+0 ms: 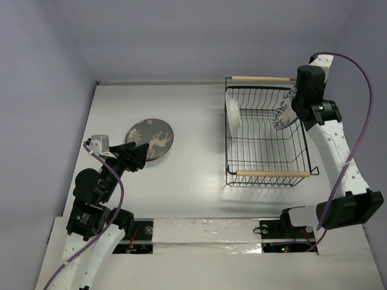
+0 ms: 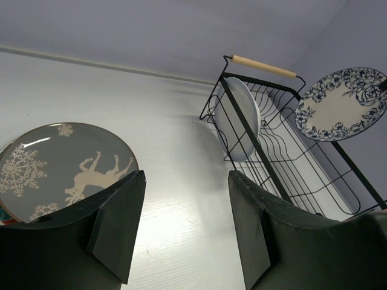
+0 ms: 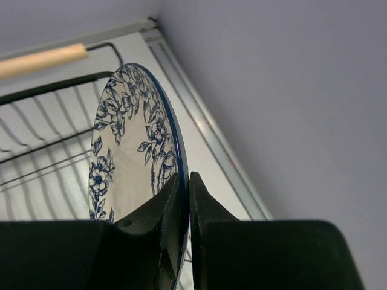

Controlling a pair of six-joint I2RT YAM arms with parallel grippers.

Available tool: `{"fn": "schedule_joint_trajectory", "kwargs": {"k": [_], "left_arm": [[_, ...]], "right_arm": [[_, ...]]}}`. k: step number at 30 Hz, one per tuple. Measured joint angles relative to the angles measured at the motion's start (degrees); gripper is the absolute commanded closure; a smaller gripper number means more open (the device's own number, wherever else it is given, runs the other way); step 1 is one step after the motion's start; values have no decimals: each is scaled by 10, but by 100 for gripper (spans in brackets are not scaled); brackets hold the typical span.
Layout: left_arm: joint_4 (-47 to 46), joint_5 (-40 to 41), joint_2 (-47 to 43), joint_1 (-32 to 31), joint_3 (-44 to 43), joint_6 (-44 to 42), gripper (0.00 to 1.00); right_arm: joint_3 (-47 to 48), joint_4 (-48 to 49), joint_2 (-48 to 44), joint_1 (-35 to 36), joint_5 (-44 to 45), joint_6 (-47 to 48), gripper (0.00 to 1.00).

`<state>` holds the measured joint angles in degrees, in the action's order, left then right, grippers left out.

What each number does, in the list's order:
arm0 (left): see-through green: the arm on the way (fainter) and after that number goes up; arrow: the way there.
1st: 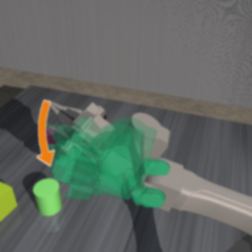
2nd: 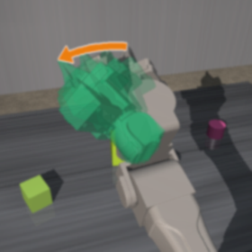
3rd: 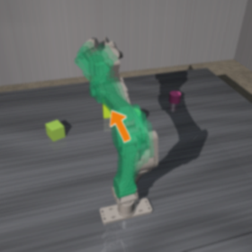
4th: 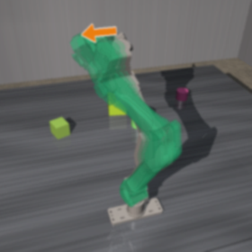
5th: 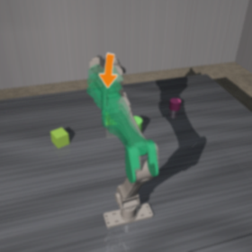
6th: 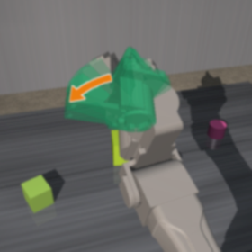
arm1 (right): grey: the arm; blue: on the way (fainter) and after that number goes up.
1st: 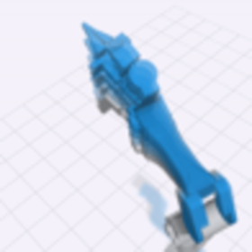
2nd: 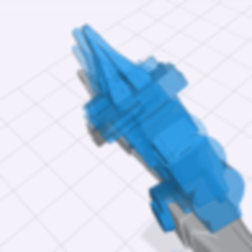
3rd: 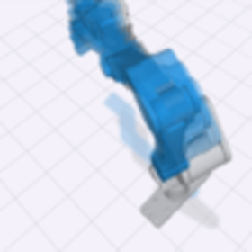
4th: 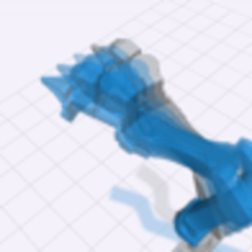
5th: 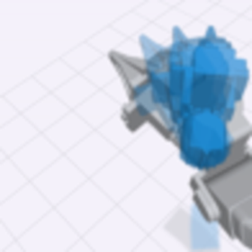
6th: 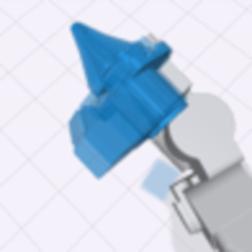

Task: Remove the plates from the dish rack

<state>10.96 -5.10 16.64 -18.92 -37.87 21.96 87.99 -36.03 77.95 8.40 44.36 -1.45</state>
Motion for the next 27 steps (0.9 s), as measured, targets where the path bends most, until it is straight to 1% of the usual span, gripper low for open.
{"fn": "schedule_joint_trajectory", "kwargs": {"k": [8, 13, 20, 23, 27], "left_arm": [[0, 0, 0, 0, 0, 0, 46], [0, 0, 0, 0, 0, 0, 46], [0, 0, 3, 0, 0, 0, 46], [0, 0, 6, 0, 0, 0, 46], [0, 0, 9, -1, 0, 0, 46]], "right_arm": [[-12, 7, -73, 2, -91, -50, 100], [-73, 37, -109, 3, -142, -102, 100], [-139, 48, -110, -2, -176, -146, 100], [-162, 50, -126, -16, -191, -157, 100], [-169, 50, -163, -28, -205, -166, 100]]}}
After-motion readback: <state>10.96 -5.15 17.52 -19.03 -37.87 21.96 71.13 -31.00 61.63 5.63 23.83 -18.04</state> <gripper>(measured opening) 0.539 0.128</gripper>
